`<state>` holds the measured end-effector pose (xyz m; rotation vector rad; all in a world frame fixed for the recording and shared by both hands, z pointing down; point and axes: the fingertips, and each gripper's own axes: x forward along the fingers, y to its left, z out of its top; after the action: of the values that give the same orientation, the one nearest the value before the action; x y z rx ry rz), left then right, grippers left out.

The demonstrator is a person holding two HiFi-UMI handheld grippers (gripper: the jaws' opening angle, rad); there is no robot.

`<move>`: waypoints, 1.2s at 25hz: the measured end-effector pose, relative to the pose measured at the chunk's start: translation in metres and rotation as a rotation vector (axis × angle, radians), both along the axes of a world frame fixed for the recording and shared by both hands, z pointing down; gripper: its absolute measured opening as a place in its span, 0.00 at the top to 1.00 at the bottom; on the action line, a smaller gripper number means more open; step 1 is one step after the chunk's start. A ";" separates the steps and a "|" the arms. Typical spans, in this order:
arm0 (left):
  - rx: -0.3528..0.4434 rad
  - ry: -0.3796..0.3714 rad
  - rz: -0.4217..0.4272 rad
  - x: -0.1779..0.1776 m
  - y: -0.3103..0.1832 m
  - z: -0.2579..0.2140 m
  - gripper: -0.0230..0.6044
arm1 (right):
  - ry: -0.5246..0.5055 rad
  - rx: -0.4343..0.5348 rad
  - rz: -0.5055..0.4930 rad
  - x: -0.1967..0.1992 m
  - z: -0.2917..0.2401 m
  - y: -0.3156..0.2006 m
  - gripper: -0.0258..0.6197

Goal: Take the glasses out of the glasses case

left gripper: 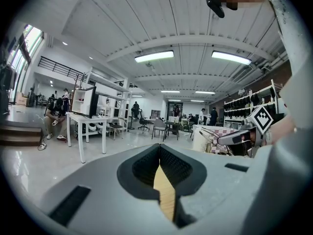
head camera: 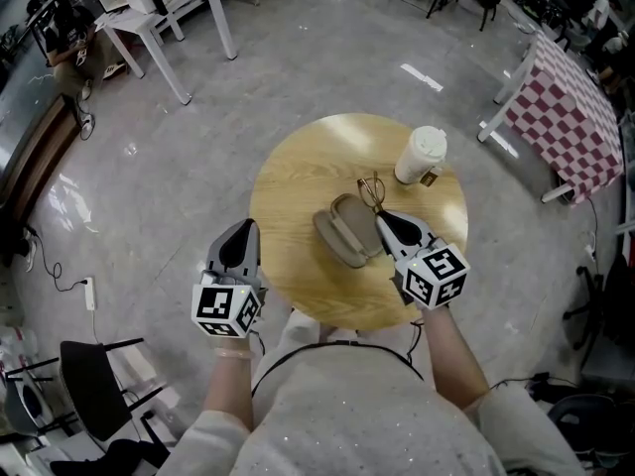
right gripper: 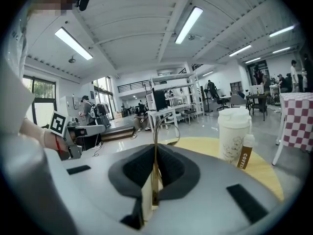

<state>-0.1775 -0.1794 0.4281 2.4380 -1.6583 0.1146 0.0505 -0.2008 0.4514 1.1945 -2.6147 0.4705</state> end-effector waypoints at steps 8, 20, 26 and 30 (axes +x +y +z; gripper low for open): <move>0.017 -0.004 0.005 0.004 -0.005 -0.007 0.96 | -0.011 0.049 0.026 0.009 -0.014 -0.006 0.93; 0.039 -0.008 0.000 0.003 -0.009 -0.014 0.96 | -0.046 0.106 0.061 0.017 -0.032 -0.016 0.93; 0.053 -0.008 -0.003 0.002 -0.012 -0.019 0.96 | -0.057 0.129 0.077 0.021 -0.039 -0.019 0.93; 0.060 -0.006 -0.002 0.003 -0.015 -0.021 0.96 | -0.066 0.143 0.088 0.023 -0.043 -0.020 0.93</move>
<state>-0.1749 -0.1940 0.4068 2.4811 -1.6905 0.0727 0.0731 -0.2209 0.4080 1.3647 -2.6997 0.3489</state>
